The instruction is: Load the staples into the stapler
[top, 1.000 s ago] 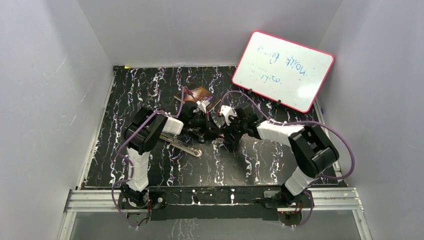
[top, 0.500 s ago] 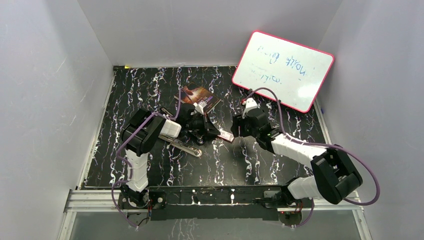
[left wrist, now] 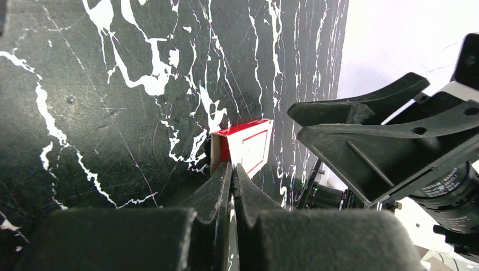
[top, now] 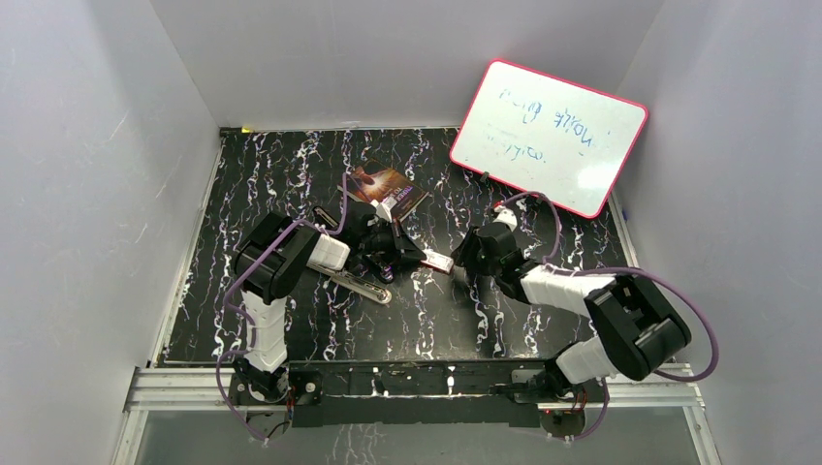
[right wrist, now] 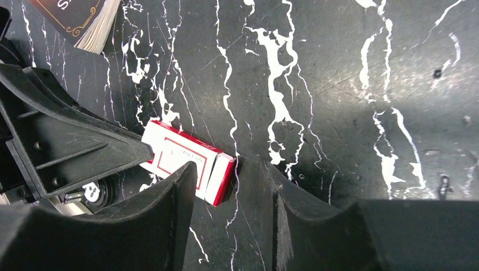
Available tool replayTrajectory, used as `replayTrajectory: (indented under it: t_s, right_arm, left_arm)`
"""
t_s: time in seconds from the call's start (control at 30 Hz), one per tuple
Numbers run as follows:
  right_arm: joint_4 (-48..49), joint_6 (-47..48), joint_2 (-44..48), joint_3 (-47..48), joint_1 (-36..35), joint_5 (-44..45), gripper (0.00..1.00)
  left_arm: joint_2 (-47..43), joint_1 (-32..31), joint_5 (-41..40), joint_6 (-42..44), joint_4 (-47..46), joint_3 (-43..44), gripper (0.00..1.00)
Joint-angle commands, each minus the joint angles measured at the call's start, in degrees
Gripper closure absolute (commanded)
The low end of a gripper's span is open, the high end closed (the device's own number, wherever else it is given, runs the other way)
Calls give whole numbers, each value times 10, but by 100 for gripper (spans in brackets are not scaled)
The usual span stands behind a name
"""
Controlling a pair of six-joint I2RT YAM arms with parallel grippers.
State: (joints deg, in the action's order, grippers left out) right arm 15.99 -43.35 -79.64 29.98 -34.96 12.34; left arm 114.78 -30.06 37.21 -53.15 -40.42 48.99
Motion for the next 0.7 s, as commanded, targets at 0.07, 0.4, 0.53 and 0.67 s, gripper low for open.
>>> replayTrajectory:
  t_s: [0.07, 0.4, 0.53, 0.67]
  right_arm:
    - [68, -62, -41, -1, 8, -39, 52]
    - [81, -86, -79, 3, 17, -77, 62]
    - [72, -86, -80, 3, 17, -87, 65]
    - [62, -87, -82, 1, 17, -98, 67]
  left_arm:
    - [-33, 4, -8, 2, -14, -5, 100]
    - [-31, 4, -9, 1, -13, -3, 100]
    - [-32, 4, -13, 1, -13, -4, 100]
    - [-32, 4, -17, 0, -12, -2, 100]
